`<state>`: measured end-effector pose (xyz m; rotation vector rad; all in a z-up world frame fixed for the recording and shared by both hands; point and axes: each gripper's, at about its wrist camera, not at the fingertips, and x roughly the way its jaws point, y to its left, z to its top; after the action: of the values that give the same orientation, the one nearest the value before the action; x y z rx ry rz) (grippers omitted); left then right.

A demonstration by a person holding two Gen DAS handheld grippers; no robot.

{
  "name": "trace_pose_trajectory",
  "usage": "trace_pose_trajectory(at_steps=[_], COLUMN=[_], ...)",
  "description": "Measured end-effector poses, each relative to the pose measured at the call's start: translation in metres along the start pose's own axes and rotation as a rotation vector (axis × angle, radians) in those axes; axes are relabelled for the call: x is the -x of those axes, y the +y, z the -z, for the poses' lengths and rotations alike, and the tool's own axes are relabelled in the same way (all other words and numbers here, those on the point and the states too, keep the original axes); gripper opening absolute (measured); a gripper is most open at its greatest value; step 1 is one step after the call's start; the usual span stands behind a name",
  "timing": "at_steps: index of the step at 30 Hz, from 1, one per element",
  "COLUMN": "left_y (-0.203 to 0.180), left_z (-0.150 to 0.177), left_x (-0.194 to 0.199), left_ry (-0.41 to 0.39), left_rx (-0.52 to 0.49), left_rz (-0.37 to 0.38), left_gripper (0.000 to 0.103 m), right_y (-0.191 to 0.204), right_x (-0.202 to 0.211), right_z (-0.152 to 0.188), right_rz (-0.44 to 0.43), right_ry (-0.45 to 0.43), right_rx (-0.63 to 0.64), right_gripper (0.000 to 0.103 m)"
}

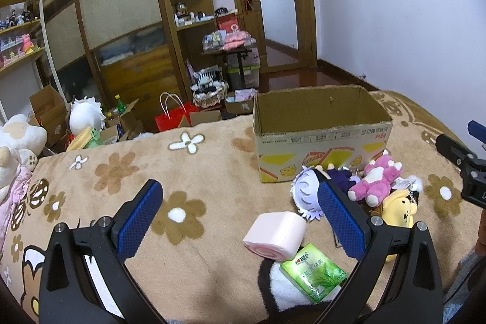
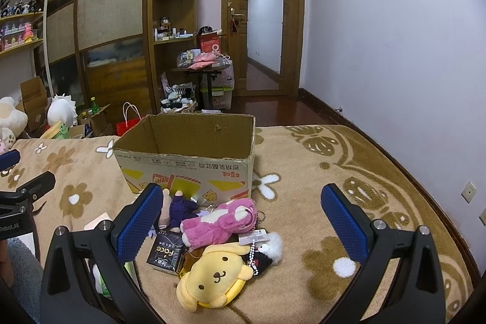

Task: Organize soft objects
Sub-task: 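Grasp the pink-white cylinder plush with left tool while right tool grasps yellow dog plush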

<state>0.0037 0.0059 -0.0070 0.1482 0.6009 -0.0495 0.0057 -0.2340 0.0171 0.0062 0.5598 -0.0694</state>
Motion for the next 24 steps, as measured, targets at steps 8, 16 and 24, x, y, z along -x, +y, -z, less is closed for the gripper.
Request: trace_pose_trajectory(at_steps=[8, 16, 24], left_y=[0.007, 0.005, -0.006], left_z=[-0.003, -0.012, -0.003], left_x=[-0.022, -0.051, -0.084], left_ry=[0.096, 0.178, 0.283], left_rx=[0.023, 0.059, 0.042], left_rz=[0.044, 0.087, 0.115], left_gripper=[0.101, 0.101, 0.101], right_y=[-0.012, -0.019, -0.023], right_x=[-0.011, -0.029, -0.053], right_z=[-0.001, 0.001, 0.008], right_rz=[-0.022, -0.023, -0.036], right_ry=[0.050, 0.126, 0.223], right_rx=[-0.049, -0.100, -0.132], right_gripper=[0.103, 0.103, 0.103])
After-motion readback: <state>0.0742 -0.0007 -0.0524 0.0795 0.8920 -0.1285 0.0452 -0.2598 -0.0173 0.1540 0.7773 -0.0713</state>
